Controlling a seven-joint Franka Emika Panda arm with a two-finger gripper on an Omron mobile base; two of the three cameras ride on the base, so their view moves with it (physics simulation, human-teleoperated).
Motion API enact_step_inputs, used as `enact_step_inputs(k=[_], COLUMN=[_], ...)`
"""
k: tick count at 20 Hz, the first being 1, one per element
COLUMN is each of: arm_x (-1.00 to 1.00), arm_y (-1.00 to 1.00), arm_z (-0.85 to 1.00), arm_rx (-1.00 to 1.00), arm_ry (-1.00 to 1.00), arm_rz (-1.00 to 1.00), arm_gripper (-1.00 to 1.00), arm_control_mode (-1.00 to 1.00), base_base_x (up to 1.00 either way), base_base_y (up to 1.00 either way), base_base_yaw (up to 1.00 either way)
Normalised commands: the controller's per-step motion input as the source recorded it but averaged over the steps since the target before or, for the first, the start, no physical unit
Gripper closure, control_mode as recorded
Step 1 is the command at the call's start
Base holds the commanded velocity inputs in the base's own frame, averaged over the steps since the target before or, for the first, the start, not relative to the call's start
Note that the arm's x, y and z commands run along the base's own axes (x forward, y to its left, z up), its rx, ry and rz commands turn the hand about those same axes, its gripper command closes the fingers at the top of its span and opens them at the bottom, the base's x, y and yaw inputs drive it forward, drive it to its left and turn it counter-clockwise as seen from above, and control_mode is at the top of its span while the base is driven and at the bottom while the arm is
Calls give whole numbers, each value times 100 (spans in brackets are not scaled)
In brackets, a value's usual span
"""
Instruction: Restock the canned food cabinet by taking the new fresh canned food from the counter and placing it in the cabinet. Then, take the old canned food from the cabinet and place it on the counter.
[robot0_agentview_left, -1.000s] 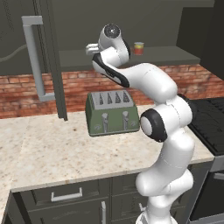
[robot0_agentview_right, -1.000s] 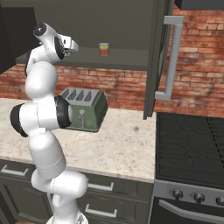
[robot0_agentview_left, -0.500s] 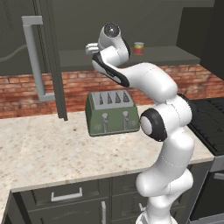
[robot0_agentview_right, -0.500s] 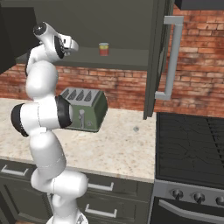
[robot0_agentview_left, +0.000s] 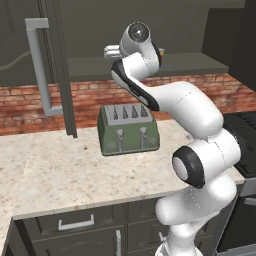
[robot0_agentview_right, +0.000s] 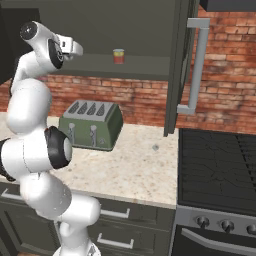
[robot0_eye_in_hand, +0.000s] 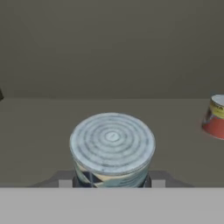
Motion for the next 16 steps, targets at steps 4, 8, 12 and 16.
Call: enact_step_inputs(k=[4,8,12,16], arm_x=[-100,-100,-100,-100], arm_y=[-45,-55,-41,-26], arm_z=[56,52,14,-6], arm_rx=[3,1,-1,-10], arm_ry=[-15,-5,1,22], arm_rz=[6,13,25,32], arm_gripper=[100,100,100,100], arm_control_mode=[-100,-100,-100,-100], base_base_x=[0,0,0,0], base_base_y=[0,0,0,0], base_base_yaw=[0,0,0,0])
